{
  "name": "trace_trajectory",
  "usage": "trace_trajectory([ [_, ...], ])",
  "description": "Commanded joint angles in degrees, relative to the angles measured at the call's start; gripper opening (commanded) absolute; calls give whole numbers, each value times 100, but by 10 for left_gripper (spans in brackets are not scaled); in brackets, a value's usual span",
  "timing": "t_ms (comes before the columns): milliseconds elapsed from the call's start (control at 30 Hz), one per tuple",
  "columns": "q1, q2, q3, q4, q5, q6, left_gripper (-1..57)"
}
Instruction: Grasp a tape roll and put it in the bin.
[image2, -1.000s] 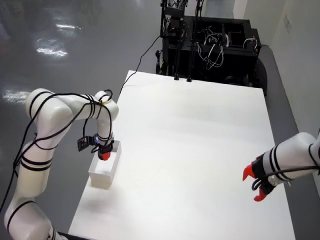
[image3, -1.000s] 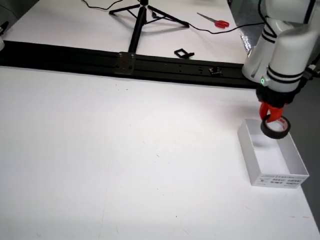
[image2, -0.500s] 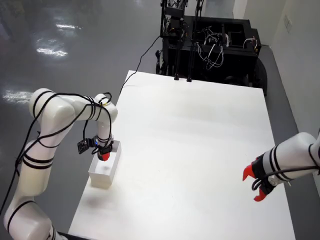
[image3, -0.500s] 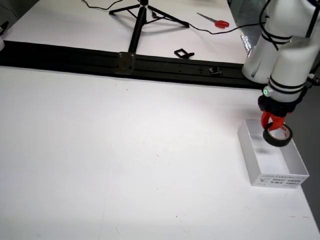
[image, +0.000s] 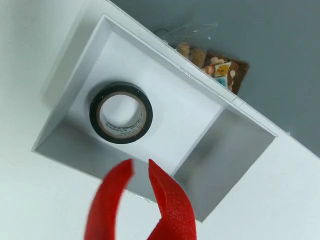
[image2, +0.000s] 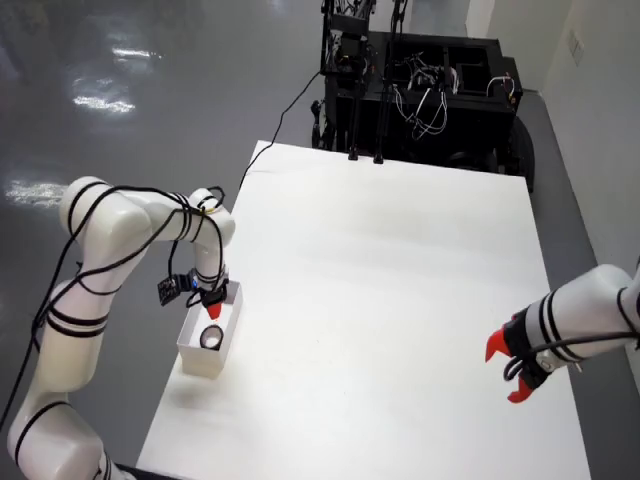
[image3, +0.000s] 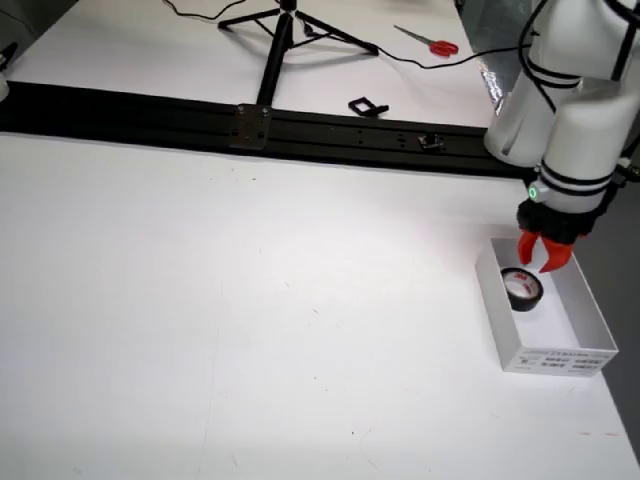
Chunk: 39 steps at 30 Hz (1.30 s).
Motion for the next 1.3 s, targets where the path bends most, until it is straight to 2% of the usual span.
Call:
trace_trajectory([
  [33,-278,-571,-30,351,504,33,-6],
  [267,-1043,-1915,-39,544,864,33,-6],
  [467,-1931,-2504,-92,527,1058,33,-5],
  [600,-2651,-2425,-540,553,1225,121,-5],
  [900,-4295,-1590,-1999,588,1629,701,-5],
  [1100,-5042,-1467,-2175,579,1611,947,-4],
  [1300,-5508,-1494,-2175,527,1576,1729,-4],
])
